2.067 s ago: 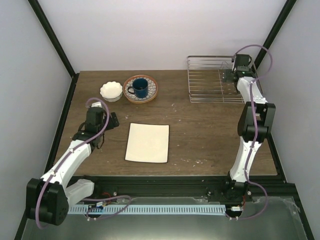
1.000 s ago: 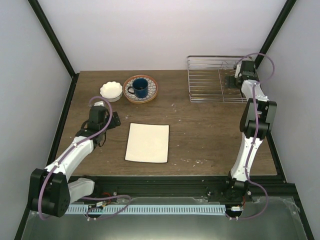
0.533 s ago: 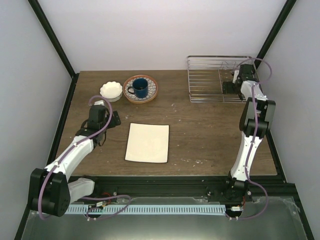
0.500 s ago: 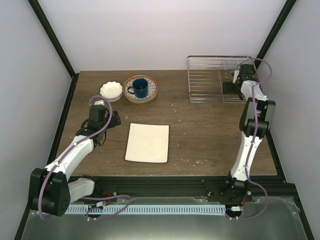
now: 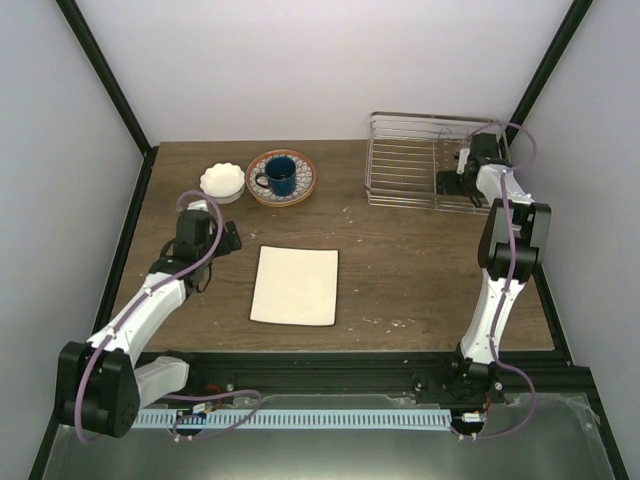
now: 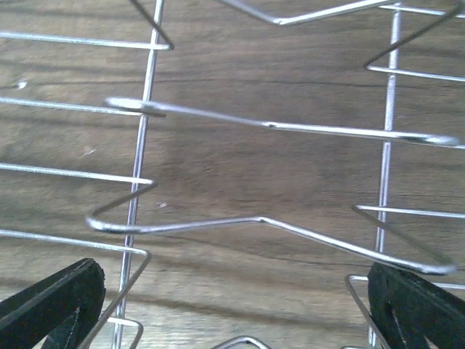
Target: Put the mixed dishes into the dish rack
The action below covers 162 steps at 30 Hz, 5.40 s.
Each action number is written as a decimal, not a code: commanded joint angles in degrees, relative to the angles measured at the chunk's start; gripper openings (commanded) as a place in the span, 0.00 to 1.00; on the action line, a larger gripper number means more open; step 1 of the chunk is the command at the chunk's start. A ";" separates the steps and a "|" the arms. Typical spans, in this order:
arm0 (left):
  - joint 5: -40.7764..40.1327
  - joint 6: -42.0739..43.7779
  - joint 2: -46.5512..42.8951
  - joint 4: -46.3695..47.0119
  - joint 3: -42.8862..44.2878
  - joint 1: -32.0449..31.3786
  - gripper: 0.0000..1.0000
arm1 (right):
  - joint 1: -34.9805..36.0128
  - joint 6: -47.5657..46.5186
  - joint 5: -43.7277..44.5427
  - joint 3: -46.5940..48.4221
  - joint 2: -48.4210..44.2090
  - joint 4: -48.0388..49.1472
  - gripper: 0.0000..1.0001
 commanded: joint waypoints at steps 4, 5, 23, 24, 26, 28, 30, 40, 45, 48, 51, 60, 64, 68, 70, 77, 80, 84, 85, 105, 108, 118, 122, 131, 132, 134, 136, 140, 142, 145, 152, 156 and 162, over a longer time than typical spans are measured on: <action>-0.08 -0.07 -4.51 -1.49 0.31 -0.11 1.00 | 7.66 2.56 -0.10 -6.18 -4.53 -2.61 1.00; -0.04 -0.06 -5.03 -1.66 0.18 -0.07 1.00 | 8.37 2.88 0.24 -7.26 -5.21 -2.39 1.00; 0.39 -0.32 -11.35 -5.61 1.00 -0.11 1.00 | 13.31 3.60 4.92 -26.66 -22.63 -4.40 1.00; 0.07 -0.34 -11.51 -5.84 1.09 -0.08 1.00 | 13.36 3.60 4.75 -28.01 -23.99 -4.15 1.00; -0.30 -0.32 -12.03 -6.47 1.28 -0.09 1.00 | 13.53 3.60 4.95 -30.15 -26.19 -3.73 1.00; -0.62 -0.38 -12.65 -7.19 1.49 -0.09 1.00 | 13.94 3.44 5.06 -31.96 -27.86 -3.37 1.00; -0.68 -0.41 -13.51 -7.76 1.63 -0.09 1.00 | 14.46 3.34 4.74 -33.78 -29.55 -2.84 1.00; -1.33 -0.27 -17.68 -10.99 2.13 -0.08 1.00 | 17.19 2.00 4.77 -40.37 -33.93 -0.14 1.00; -1.29 0.07 -18.73 -12.02 2.71 -0.07 1.00 | 17.18 1.75 6.80 -41.02 -34.74 -0.27 1.00; -0.76 0.46 -18.45 -12.39 3.08 -0.09 1.00 | 17.19 1.90 8.14 -40.93 -35.57 0.09 1.00; -0.26 0.56 -17.70 -12.47 2.87 -0.10 1.00 | 17.17 2.24 8.75 -39.70 -37.04 0.21 1.00; 5.38 0.49 -13.91 -8.32 1.55 -0.07 1.00 | 17.19 3.63 11.20 -35.66 -42.12 1.23 1.00; 6.16 1.37 -11.46 -7.46 1.33 -0.19 1.00 | 17.14 5.53 11.59 -35.98 -45.07 3.63 1.00; 6.40 2.21 -7.54 -7.13 1.01 -0.41 1.00 | 17.10 7.13 15.65 -37.16 -47.04 6.23 1.00; 6.27 2.23 -6.04 -6.89 0.85 -0.61 1.00 | 16.04 8.81 20.62 -36.49 -45.64 6.38 1.00; 5.52 2.02 -6.15 -5.59 -0.39 -0.81 1.00 | 3.10 17.90 19.73 -31.61 -39.79 9.36 1.00; 5.45 2.02 -6.30 -5.52 -0.54 -0.78 1.00 | -0.15 18.62 19.82 -27.78 -36.58 10.22 1.00; 6.28 1.70 -5.86 -4.63 -0.90 -0.88 1.00 | -4.08 18.28 13.75 -22.94 -31.73 10.92 1.00; 6.27 1.69 -5.63 -4.41 -0.89 -0.90 1.00 | -4.77 18.10 12.14 -21.90 -30.43 10.88 1.00; 7.05 2.39 -5.58 -5.63 0.80 -0.85 1.00 | -5.48 14.59 -14.23 -13.61 -13.47 17.50 1.00; 6.78 2.32 -5.75 -5.62 0.79 -0.86 1.00 | -5.43 13.99 -17.10 -13.39 -12.92 18.47 1.00; 6.81 2.21 -5.14 -5.61 0.89 -0.89 1.00 | -3.09 11.49 -19.72 -10.47 -9.17 17.83 1.00; 6.26 2.27 -5.16 -6.16 0.98 -0.94 1.00 | -1.49 10.43 -19.54 -9.29 -8.13 17.92 1.00; 5.42 1.21 -3.35 -4.67 1.23 -0.93 1.00 | -0.65 9.69 -7.12 -9.03 -10.61 18.42 1.00; 5.66 1.10 -3.03 -4.69 1.43 -0.93 1.00 | -0.65 9.56 -4.45 -9.15 -11.28 18.25 1.00; 5.74 1.09 -2.69 -4.65 1.74 -0.95 1.00 | -0.64 9.86 1.17 -9.65 -12.79 18.09 1.00; 4.85 1.19 -2.61 -4.87 1.89 -0.93 1.00 | -0.64 10.39 5.74 -11.21 -15.30 18.92 1.00; -1.48 1.01 -1.98 -6.30 2.57 -0.88 1.00 | -0.60 12.47 9.88 -15.39 -21.28 21.98 1.00; -3.92 1.29 -1.09 -6.59 3.23 -0.92 1.00 | -0.11 13.34 9.87 -17.09 -24.29 22.53 1.00; -4.97 1.53 1.17 -5.94 4.67 -0.77 1.00 | 2.62 12.93 10.61 -19.41 -28.58 22.12 1.00; -9.38 -1.00 10.06 -7.39 12.69 0.55 1.00 | 14.69 12.79 11.16 -28.37 -39.65 20.07 1.00; -11.78 -2.41 13.39 -9.66 18.42 1.34 1.00 | 19.42 16.06 8.07 -36.44 -47.66 20.25 1.00; -14.12 -1.42 22.86 -16.18 30.24 3.17 1.00 | 22.30 20.70 6.54 -45.21 -60.11 15.31 1.00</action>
